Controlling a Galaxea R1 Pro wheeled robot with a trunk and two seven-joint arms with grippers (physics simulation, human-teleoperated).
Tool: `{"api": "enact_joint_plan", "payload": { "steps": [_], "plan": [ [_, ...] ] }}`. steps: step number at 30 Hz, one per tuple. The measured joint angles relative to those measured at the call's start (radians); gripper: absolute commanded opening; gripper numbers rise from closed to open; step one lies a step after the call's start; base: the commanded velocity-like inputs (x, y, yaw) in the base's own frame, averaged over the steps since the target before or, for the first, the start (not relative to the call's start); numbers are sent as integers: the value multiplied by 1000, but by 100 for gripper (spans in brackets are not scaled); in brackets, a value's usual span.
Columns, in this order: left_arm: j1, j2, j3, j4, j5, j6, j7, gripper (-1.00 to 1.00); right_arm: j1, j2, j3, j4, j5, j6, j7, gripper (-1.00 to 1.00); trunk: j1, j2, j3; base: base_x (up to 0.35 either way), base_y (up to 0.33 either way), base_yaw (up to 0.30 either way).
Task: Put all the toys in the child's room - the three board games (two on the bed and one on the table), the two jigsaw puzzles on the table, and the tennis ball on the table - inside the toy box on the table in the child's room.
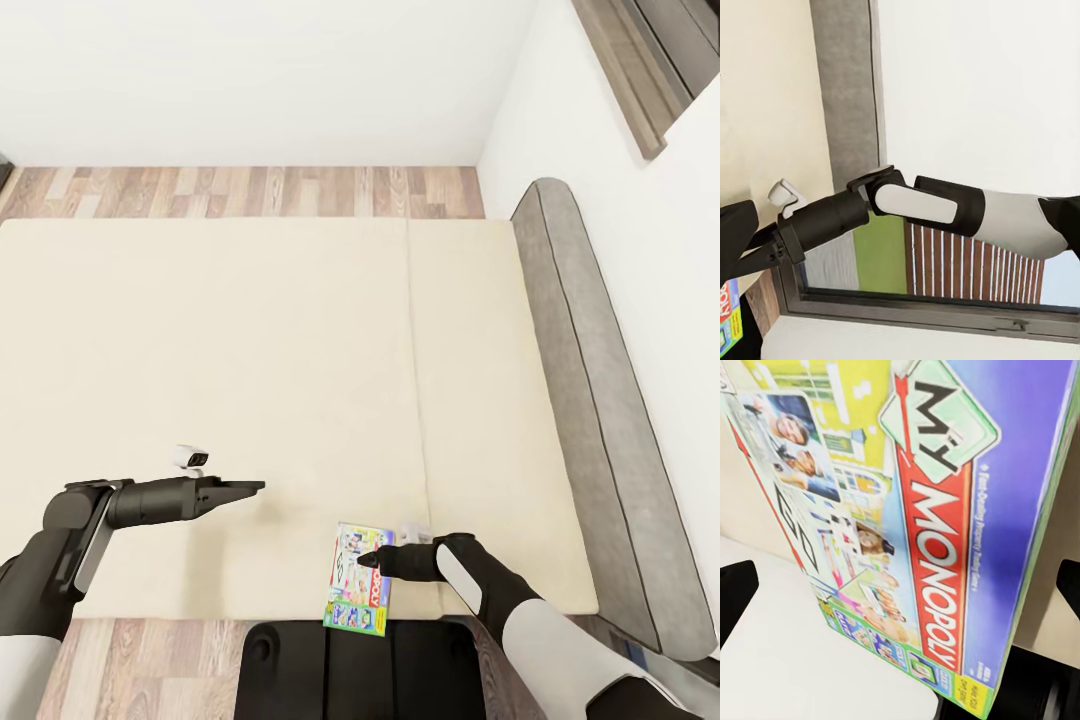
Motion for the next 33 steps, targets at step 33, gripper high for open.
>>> {"api": "enact_joint_plan", "payload": {
  "steps": [33],
  "plan": [
    [0,0,0,0,-1,0,0,100,0,3,1,-1,1,-1,0,100,0,0,-1,0,0,0]
  ]
}}
